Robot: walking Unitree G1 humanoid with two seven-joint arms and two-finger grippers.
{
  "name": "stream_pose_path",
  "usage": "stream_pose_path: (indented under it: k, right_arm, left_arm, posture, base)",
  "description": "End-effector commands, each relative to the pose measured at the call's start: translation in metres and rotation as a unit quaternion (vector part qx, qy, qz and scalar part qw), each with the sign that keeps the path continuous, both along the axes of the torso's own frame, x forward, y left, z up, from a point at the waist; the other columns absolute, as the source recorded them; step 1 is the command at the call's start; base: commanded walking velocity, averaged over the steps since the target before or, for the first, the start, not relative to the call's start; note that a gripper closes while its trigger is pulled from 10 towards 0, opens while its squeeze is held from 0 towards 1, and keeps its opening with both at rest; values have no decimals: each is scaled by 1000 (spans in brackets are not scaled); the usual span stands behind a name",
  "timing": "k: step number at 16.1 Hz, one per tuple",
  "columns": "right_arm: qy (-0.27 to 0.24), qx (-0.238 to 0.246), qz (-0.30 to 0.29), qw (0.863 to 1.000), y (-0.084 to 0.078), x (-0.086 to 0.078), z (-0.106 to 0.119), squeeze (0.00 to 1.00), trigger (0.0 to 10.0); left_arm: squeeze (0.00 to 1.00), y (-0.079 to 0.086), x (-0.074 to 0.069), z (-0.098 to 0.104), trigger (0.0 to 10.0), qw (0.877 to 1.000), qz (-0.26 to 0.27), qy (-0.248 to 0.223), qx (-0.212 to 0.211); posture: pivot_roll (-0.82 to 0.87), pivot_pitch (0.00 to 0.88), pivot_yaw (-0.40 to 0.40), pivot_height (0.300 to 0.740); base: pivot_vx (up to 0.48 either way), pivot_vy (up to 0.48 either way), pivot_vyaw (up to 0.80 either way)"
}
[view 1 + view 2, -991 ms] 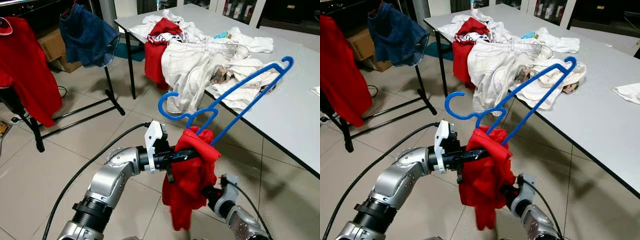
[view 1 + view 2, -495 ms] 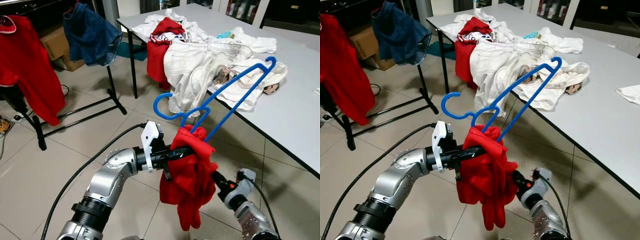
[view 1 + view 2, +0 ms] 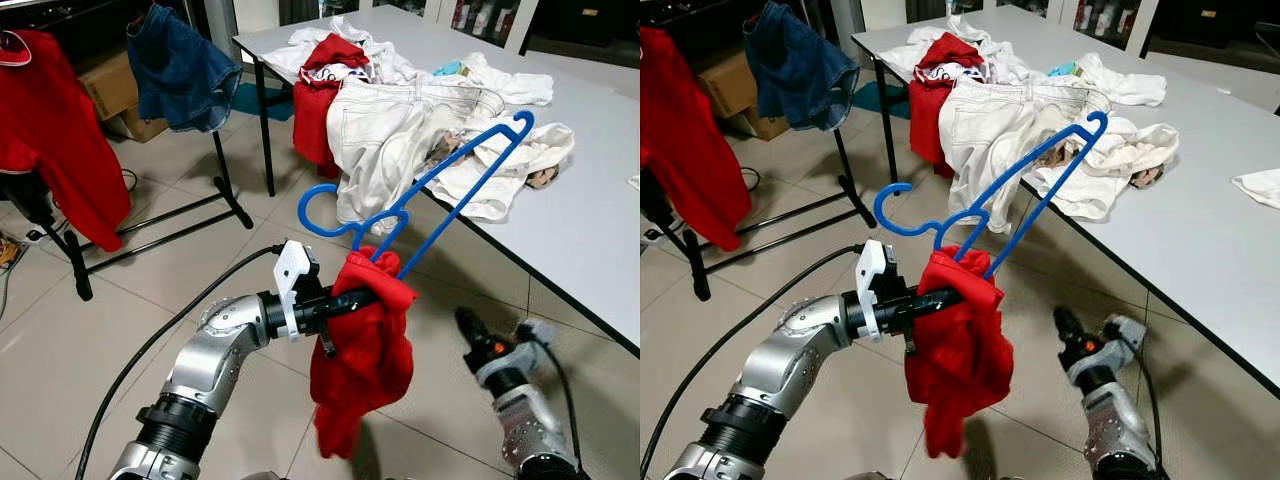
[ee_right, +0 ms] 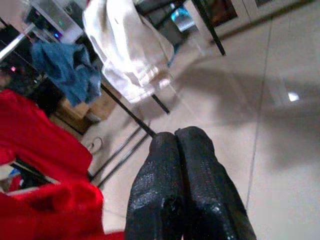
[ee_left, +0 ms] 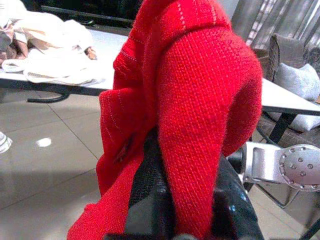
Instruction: Hang hanger
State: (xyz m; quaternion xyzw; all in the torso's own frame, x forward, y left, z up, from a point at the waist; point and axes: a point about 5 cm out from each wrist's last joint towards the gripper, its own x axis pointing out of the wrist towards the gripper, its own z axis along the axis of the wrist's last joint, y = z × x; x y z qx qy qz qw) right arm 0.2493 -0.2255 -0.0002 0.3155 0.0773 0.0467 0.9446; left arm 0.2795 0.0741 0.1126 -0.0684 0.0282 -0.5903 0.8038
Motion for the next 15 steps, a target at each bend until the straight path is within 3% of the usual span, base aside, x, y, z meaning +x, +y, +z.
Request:
stream_pose_path:
  k: [1,3,4,8,9,11,14,15]
  right_arm:
    - [-10,13,-3,1000,-1,-2,2,0,0]
    - [13,-16,25,999,3,-7,-4,0,0]
    - [55,-58,61,995,8,-15,-15,0,10000]
    - [76,-117,138,981,17,-27,-24,0,10000]
    - [72,-130,164,975,19,-29,-24,1000,10000]
    - [64,-147,212,964,24,-34,-24,1000,10000]
    - [77,-206,249,943,26,-39,-29,1000,10000]
    - [83,-212,247,942,25,-40,-31,1000,10000]
  left_arm:
    - [0,2,2,4,10000,1000,7,-13,-3]
    - [0,3,2,5,10000,1000,5,-14,-4]
    - [0,4,2,7,10000,1000,-7,-18,2]
    - [0,15,3,5,10000,998,-23,-40,42]
    - [0,18,2,4,10000,996,-36,-51,62]
    - [0,25,1,1,10000,993,-54,-62,89]
    - [0,30,1,2,10000,991,-58,-67,96]
    - [0,31,3,3,10000,991,-56,-72,97]
  posture:
    - [-80,0,29,740]
    - [-84,0,32,740]
    - [-84,0,31,740]
    - [-82,0,28,740]
    - [-79,0,26,740]
    - [-77,0,23,740]
    - [-77,0,23,740]
    - [-77,0,23,740]
  base:
    - [0,0,0]
    - [0,0,0]
    - [0,0,0]
    - [0,0,0]
    - [0,0,0]
    - [0,0,0]
    - [0,0,0]
    - [0,0,0]
